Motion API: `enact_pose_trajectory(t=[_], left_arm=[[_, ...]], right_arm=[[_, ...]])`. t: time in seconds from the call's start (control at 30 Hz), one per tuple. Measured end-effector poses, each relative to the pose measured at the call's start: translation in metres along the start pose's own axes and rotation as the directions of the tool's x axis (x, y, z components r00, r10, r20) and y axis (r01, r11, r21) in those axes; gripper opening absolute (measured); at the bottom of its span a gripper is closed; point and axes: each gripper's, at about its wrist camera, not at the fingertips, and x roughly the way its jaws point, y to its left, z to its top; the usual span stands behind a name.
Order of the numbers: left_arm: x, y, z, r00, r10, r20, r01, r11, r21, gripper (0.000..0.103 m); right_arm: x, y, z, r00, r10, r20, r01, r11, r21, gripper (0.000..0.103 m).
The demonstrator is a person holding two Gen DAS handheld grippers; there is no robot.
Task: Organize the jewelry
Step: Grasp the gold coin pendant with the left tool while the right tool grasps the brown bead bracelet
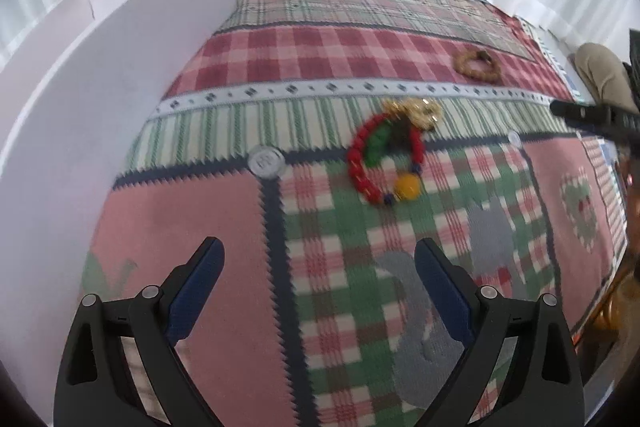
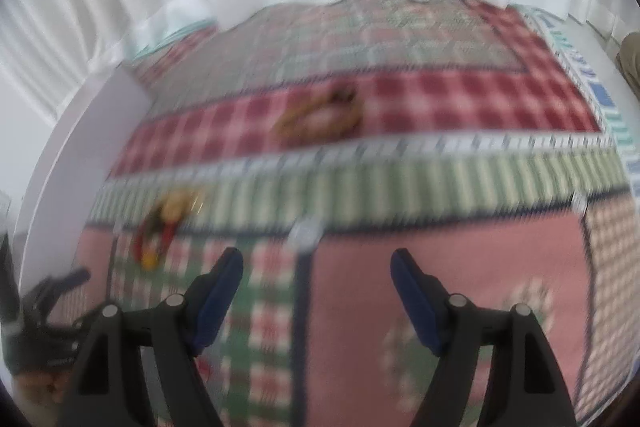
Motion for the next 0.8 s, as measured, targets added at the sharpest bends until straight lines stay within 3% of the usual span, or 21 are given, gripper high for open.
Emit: enact_pose_trajectory(t=[0.13, 0.27, 0.37, 0.53, 0.6, 0.63, 0.67, 0.7, 0.73, 0.8], left_arm=[[-0.002, 0.005, 0.023, 1.0, -0.004, -0.005, 0.004, 0.999, 0.032, 0.096], [0.005, -0.021, 0.047, 1.0, -0.022, -0.009, 0.023, 0.985, 0.17, 0.094], [0.023, -0.047, 0.07, 0.999, -0.037, -0.031, 0.044, 0.967, 0.251, 0.083], [0.062, -0.065, 0.105, 0.993, -0.041, -0.109, 0.067, 0.965, 0.255, 0.071], [0.08, -0.066, 0.112, 0.984, -0.057, -0.166, 0.095, 0.969, 0.23, 0.048], [0.08, -0.065, 0.113, 0.984, -0.071, -0.161, 0.105, 0.97, 0.218, 0.046], [0.08, -0.065, 0.117, 0.983, -0.091, -0.16, 0.124, 0.97, 0.207, 0.026], [0.079, -0.062, 0.12, 0.978, -0.12, -0.17, 0.151, 0.97, 0.189, 0.018], [0.077, -0.06, 0.122, 0.976, -0.14, -0.166, 0.168, 0.971, 0.171, 0.012], [0.069, -0.053, 0.127, 0.973, -0.172, -0.156, 0.193, 0.972, 0.135, 0.01]], right_arm=[[0.011, -0.023, 0.045, 1.0, 0.012, -0.017, -0.01, 0.997, 0.072, 0.078], [0.017, -0.032, 0.063, 0.998, 0.052, -0.021, -0.049, 0.988, 0.148, 0.078], [0.022, -0.027, 0.068, 0.998, 0.059, -0.032, -0.054, 0.99, 0.13, 0.077], [0.027, -0.022, 0.067, 0.996, 0.079, -0.044, -0.073, 0.989, 0.132, 0.076], [0.025, -0.021, 0.063, 0.995, 0.088, -0.046, -0.081, 0.988, 0.133, 0.076], [0.023, -0.021, 0.06, 0.995, 0.092, -0.049, -0.085, 0.987, 0.133, 0.076], [0.022, -0.021, 0.058, 0.994, 0.093, -0.051, -0.085, 0.987, 0.134, 0.076], [0.021, -0.022, 0.055, 0.994, 0.092, -0.054, -0.084, 0.988, 0.132, 0.076], [0.02, -0.023, 0.053, 0.994, 0.09, -0.054, -0.082, 0.988, 0.13, 0.076], [0.017, -0.023, 0.051, 0.995, 0.084, -0.056, -0.077, 0.99, 0.121, 0.076]])
